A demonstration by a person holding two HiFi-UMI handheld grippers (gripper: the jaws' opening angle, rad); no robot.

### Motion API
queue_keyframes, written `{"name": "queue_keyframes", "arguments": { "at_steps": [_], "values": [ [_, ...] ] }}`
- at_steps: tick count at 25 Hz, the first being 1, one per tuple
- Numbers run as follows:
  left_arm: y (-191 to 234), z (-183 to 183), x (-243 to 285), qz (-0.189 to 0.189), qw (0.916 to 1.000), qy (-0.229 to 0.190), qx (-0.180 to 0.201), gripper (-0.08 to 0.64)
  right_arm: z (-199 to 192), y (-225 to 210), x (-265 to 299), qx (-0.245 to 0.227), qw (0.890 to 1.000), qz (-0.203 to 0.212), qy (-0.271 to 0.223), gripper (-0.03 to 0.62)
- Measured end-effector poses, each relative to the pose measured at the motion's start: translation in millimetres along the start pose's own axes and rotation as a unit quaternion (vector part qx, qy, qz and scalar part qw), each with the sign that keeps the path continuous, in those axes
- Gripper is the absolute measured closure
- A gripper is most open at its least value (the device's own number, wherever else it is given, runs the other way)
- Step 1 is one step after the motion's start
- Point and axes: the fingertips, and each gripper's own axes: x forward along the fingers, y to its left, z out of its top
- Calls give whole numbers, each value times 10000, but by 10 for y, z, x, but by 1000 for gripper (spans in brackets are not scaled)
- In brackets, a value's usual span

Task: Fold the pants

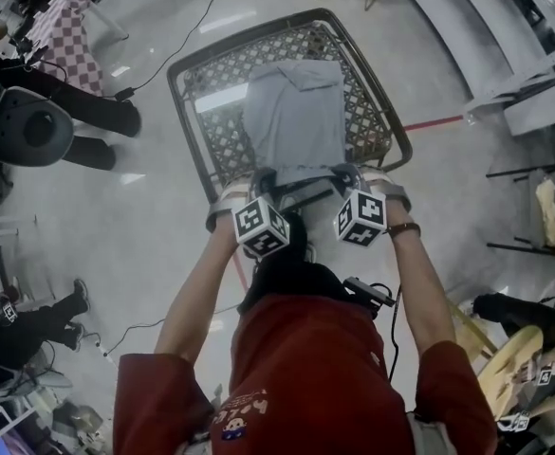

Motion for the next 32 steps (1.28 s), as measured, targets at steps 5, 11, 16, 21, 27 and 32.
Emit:
{"name": "queue_keyframes", "arguments": {
  "at_steps": [5,11,16,21,27,32],
  "values": [
    [589,199,128,160,9998,-45,99,425,95,-619,87,-28,9998,-192,-65,532],
    [1197,327,339,265,9995,-84,169,425,188,-1204,302,15,9995,-308,-65,532],
    [1581,413,650,124,9997,-19,190,423,135,-1575,554,114,9997,-235,34,532],
    [1886,383,1043,-105,9997,150,175,423,92,-1907,885,166,9996,-54,207,532],
    [2188,358,1445,-351,9992,159,112,423,28,-2233,1254,238,9989,110,395,532],
    [2387,299,1766,-533,9983,220,102,422,-36,-2410,1553,369,9976,244,531,532]
  ]
}}
